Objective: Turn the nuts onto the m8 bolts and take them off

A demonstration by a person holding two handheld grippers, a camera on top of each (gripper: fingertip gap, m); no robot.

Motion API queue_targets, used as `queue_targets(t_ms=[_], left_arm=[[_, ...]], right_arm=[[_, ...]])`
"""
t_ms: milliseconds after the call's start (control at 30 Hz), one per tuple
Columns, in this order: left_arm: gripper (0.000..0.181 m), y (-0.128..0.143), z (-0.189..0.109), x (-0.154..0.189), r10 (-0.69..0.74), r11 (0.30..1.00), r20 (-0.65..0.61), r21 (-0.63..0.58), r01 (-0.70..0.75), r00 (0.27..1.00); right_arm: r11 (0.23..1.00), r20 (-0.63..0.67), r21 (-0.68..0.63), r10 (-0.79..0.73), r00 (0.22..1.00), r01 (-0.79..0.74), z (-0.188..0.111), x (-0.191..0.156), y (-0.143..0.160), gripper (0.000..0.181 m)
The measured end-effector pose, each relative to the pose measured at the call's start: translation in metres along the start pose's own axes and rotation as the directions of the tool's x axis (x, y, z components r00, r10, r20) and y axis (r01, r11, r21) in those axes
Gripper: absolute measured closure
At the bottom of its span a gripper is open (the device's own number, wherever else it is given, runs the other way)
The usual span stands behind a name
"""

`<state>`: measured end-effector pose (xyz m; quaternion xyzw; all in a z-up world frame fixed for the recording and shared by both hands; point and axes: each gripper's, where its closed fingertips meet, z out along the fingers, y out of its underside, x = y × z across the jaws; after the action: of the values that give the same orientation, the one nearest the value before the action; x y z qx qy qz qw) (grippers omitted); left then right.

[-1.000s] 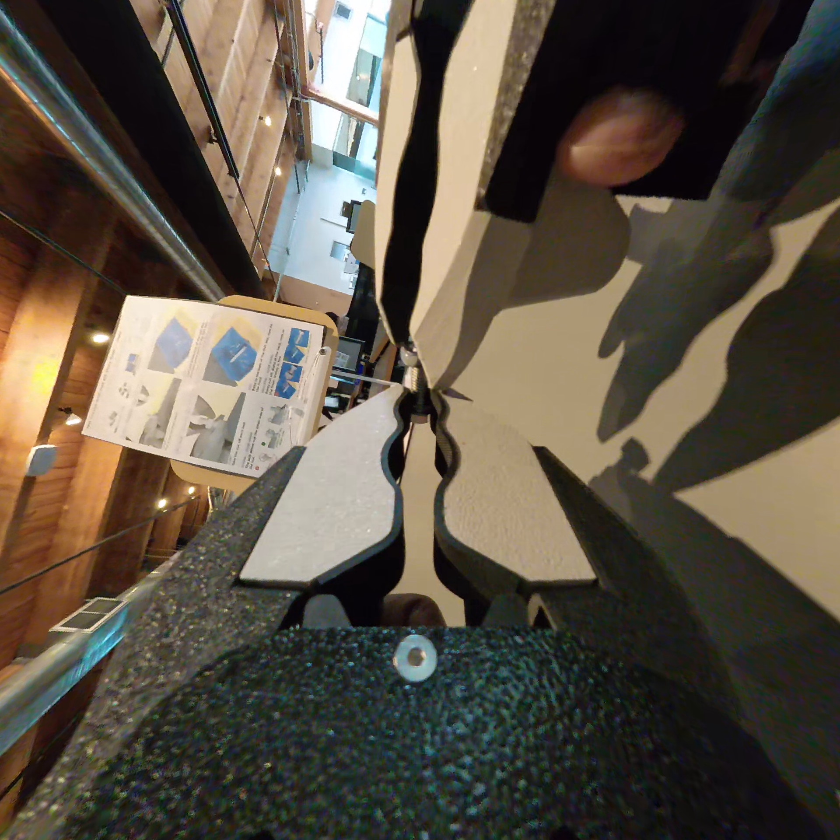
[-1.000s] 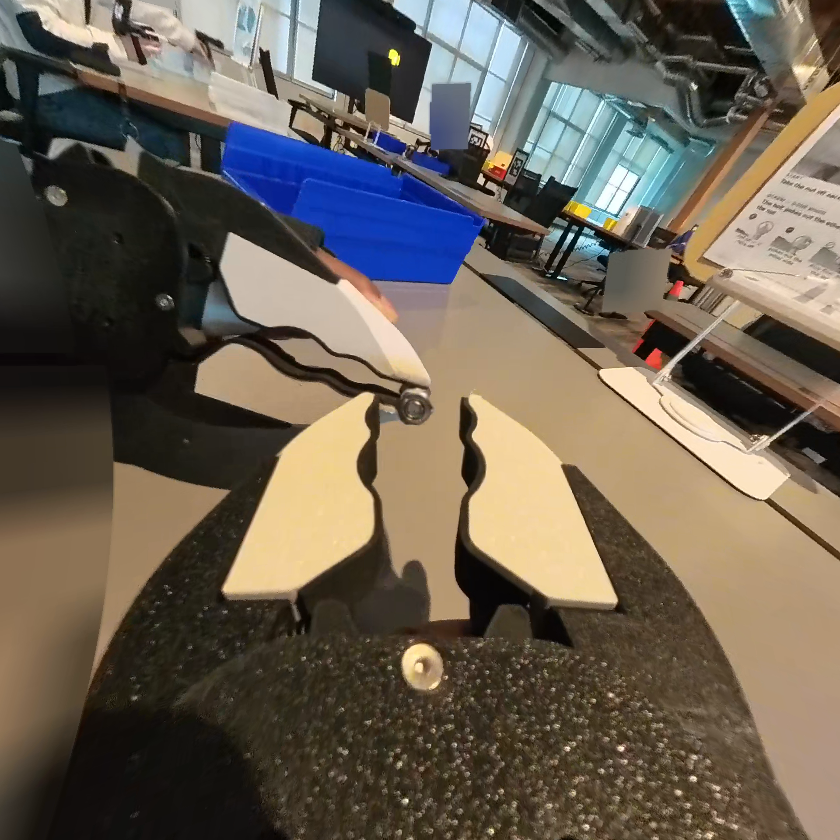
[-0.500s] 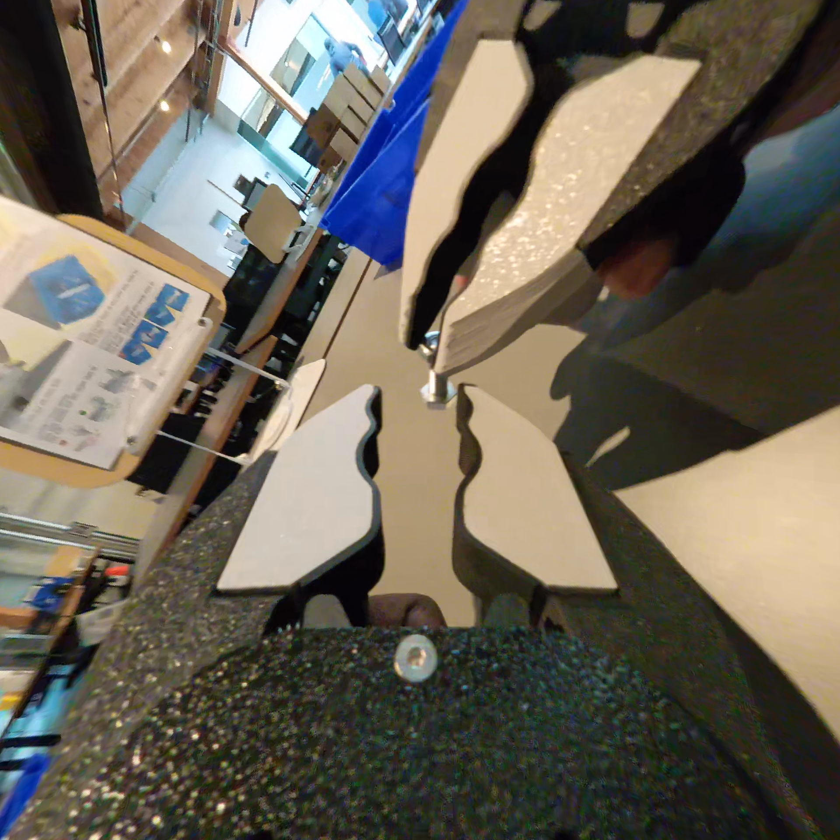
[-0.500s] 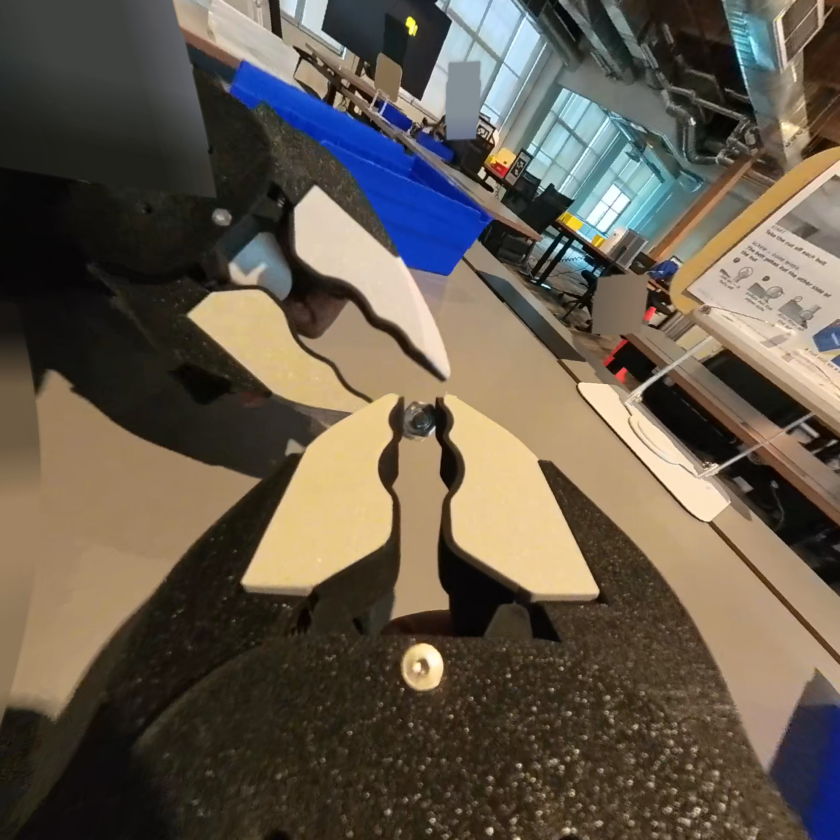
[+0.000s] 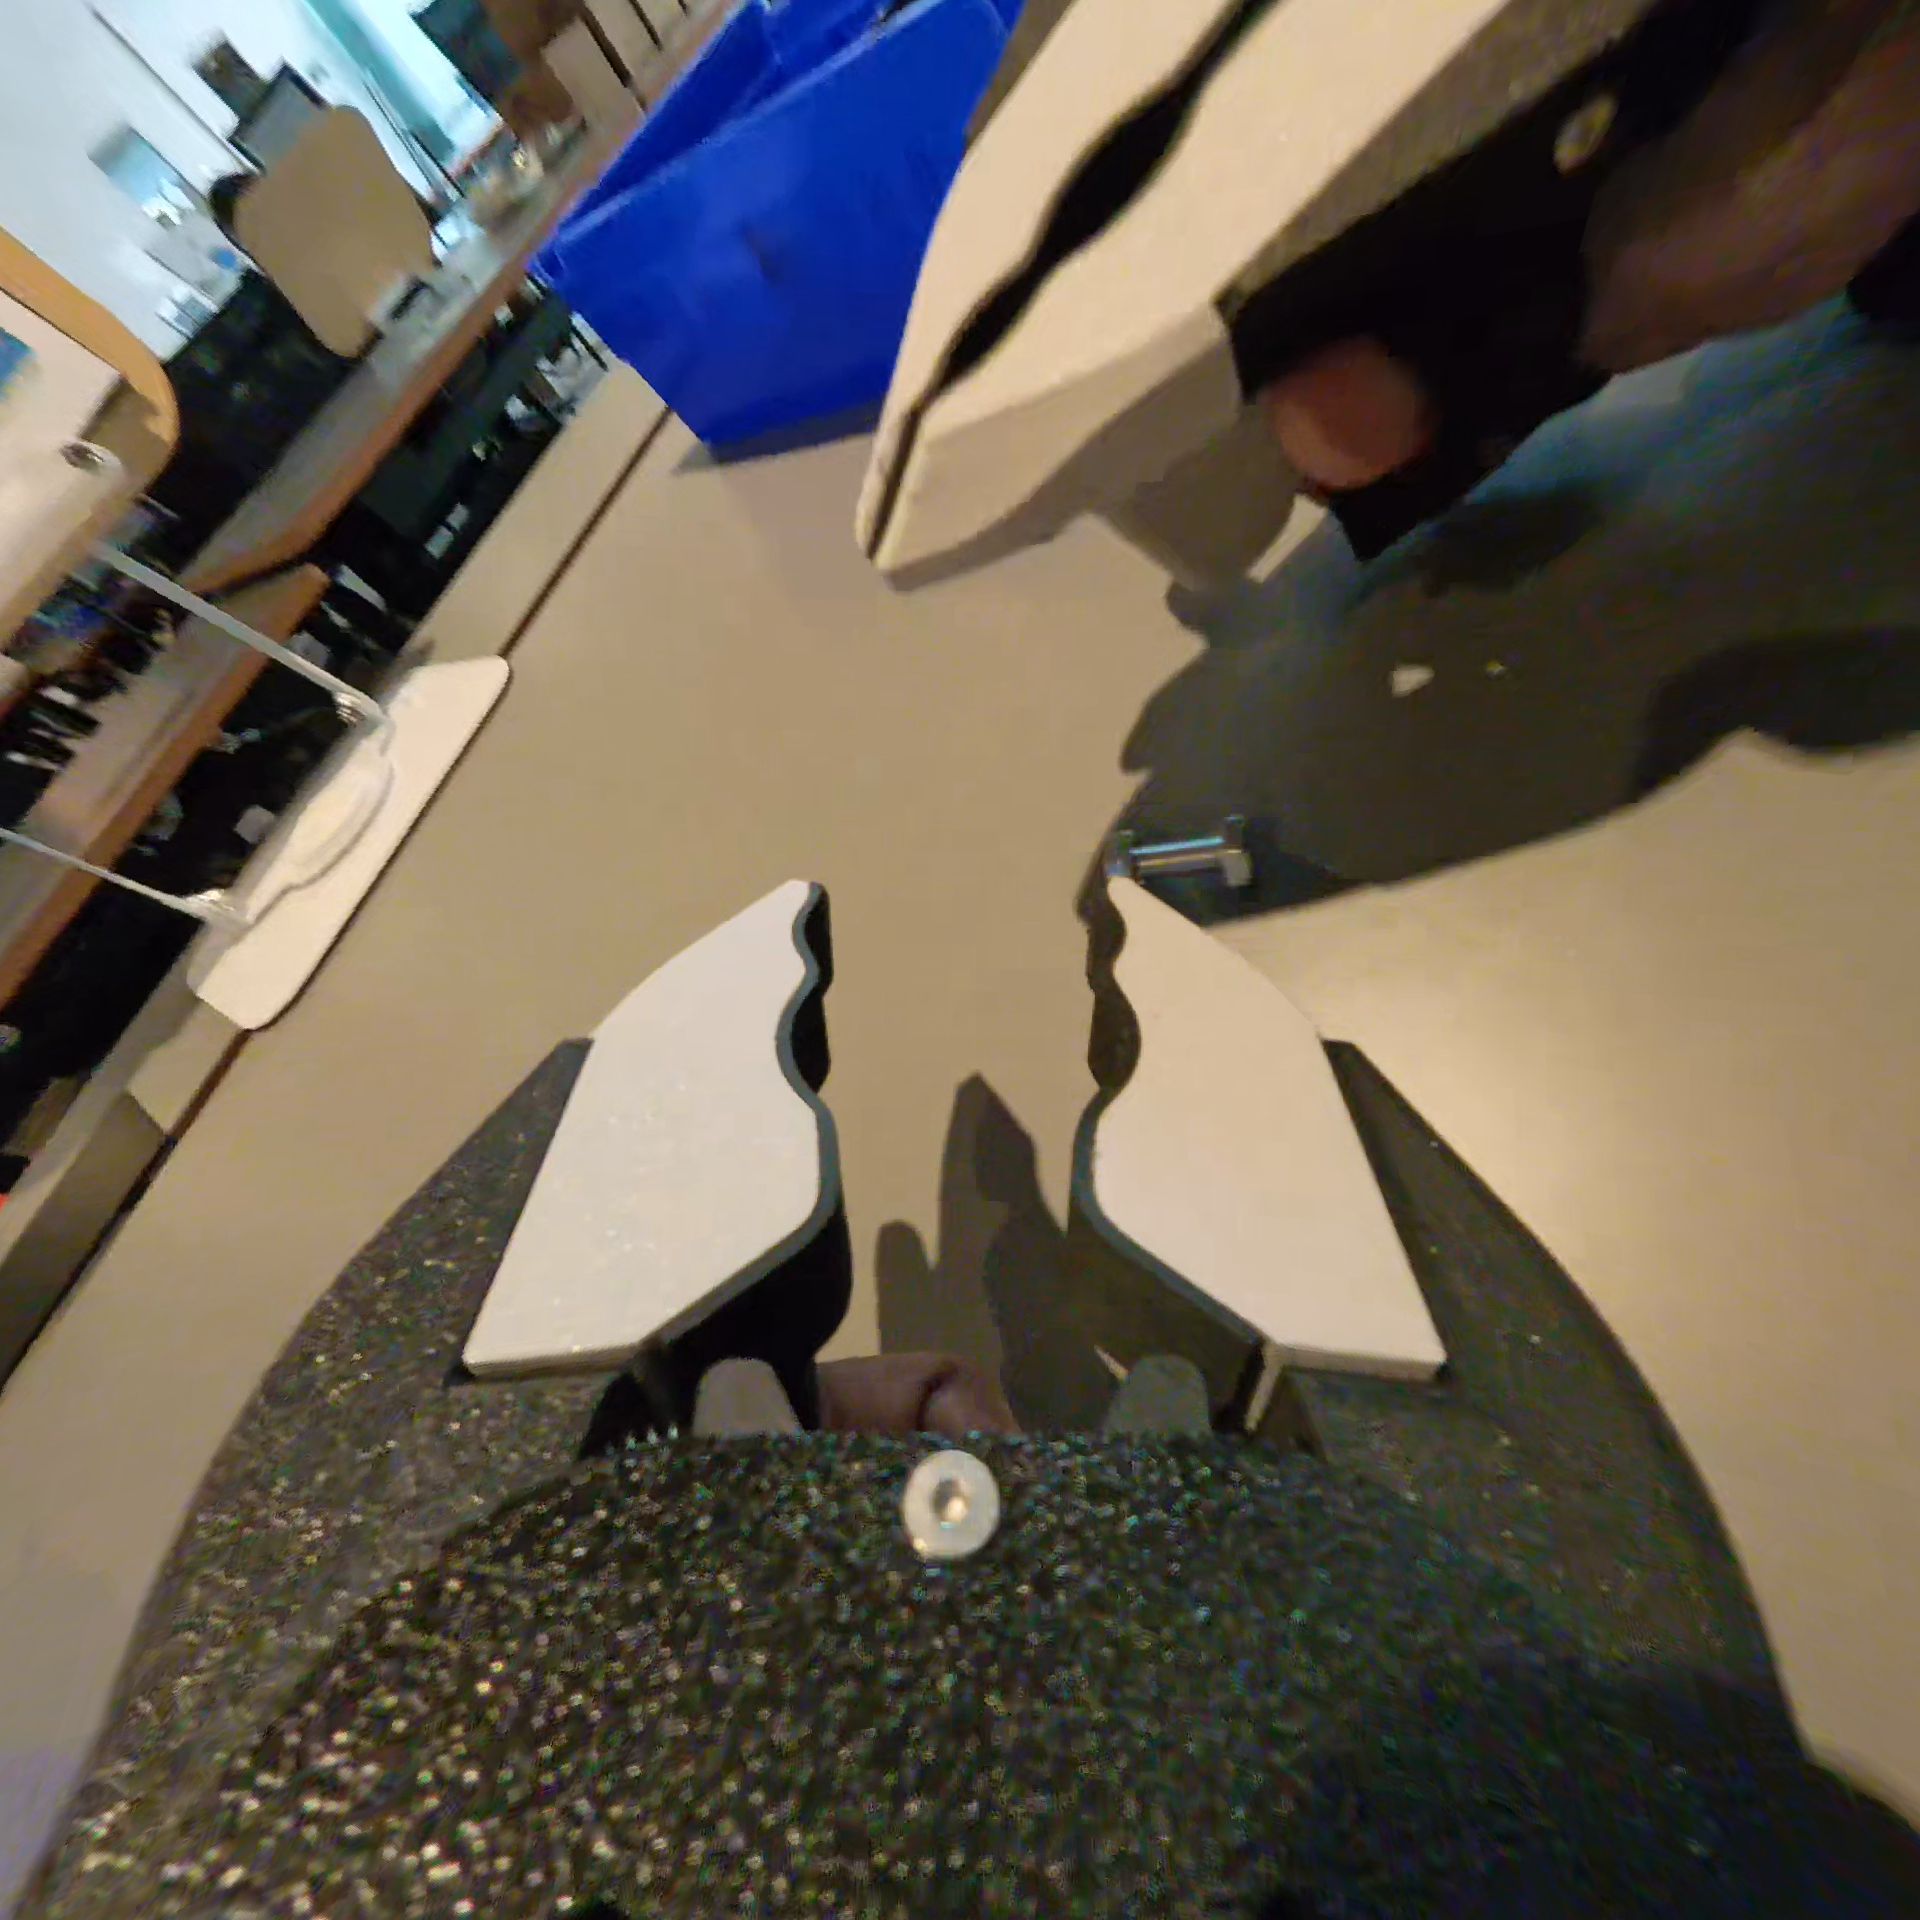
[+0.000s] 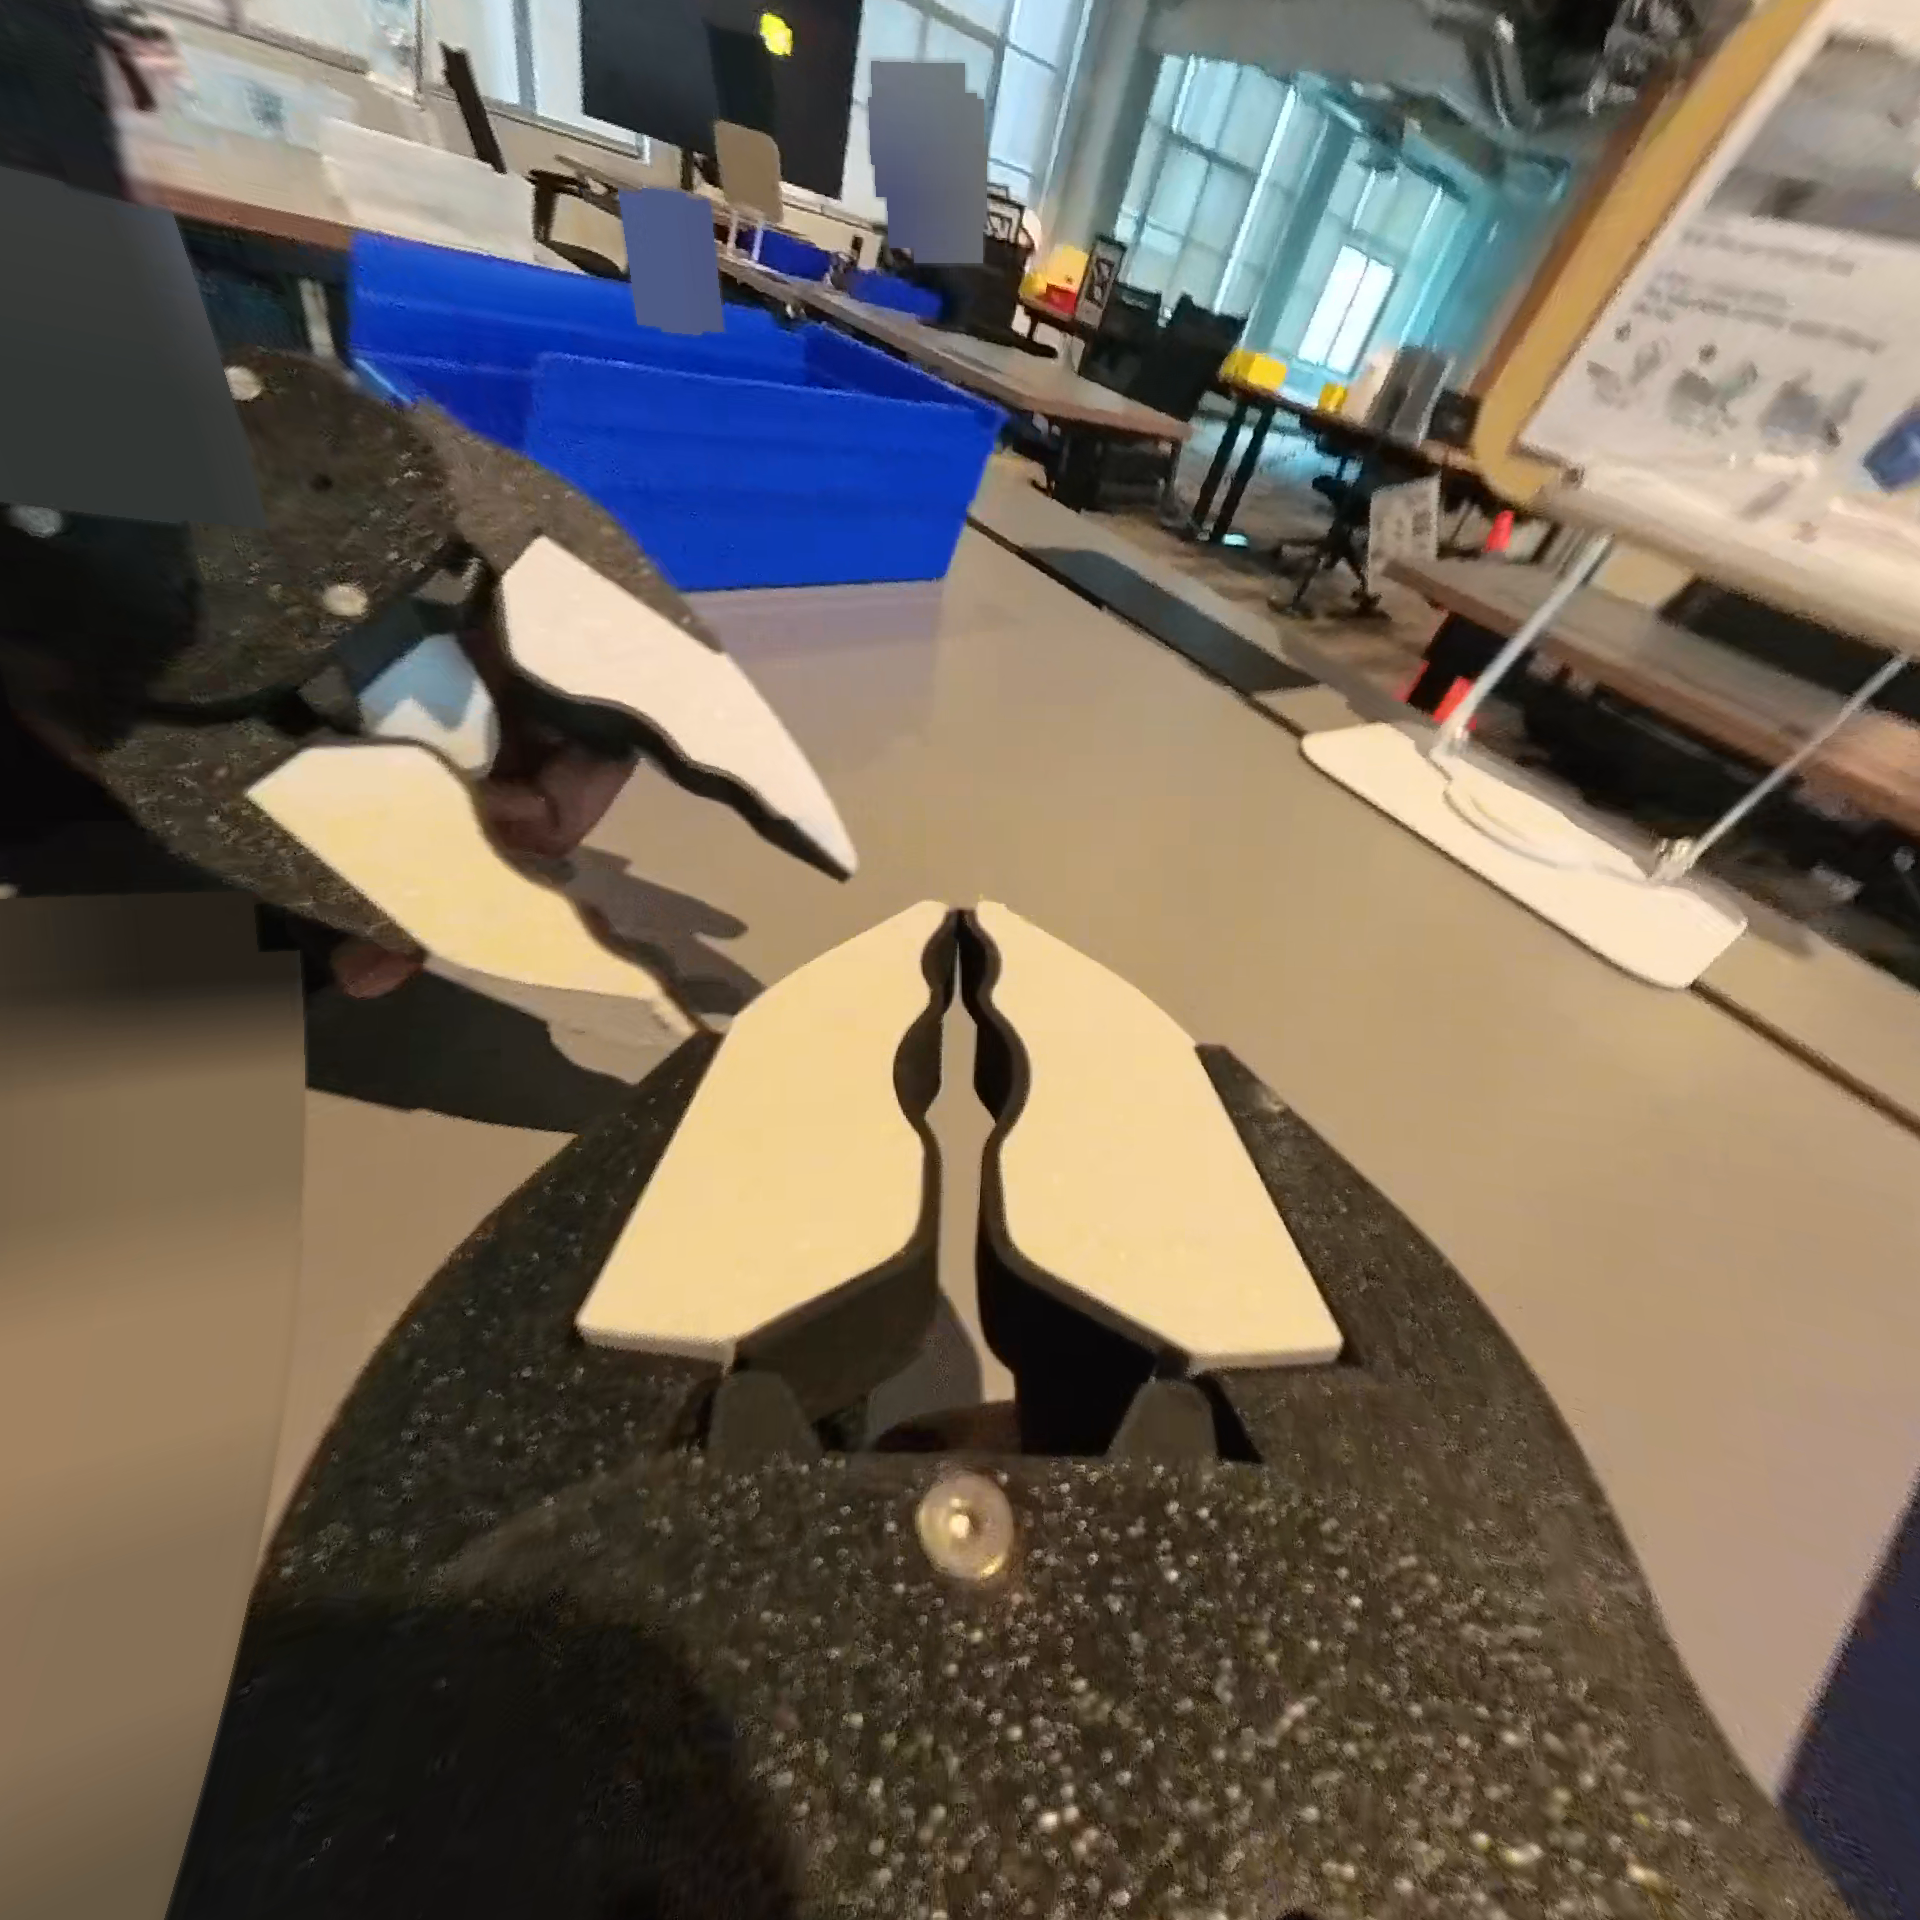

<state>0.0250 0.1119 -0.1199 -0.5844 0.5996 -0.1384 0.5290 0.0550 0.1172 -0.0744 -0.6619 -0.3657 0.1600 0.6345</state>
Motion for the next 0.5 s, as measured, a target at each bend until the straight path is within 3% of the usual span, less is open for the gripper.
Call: queue_targets(t_ms=[100,333,500], left_arm=[[0.133,0.006,0.003,0.012,0.005,0.999,-0.062,-0.037,-0.007,0.998],[0.138,0.010,0.005,0.027,0.096,0.993,-0.157,-0.051,-0.106,0.983],[0.134,0.019,0.002,0.032,0.298,0.945,-0.367,-0.015,-0.326,0.881]], right_arm=[[0.997,-0.040,-0.063,0.043,0.998,-0.045,-0.001,0.013,0.013,0.181],[0.993,-0.040,-0.119,-0.025,0.999,0.021,0.000,0.013,0.021,0.179],[0.973,-0.060,-0.184,-0.150,0.987,0.136,0.004,0.013,0.031,0.176]])
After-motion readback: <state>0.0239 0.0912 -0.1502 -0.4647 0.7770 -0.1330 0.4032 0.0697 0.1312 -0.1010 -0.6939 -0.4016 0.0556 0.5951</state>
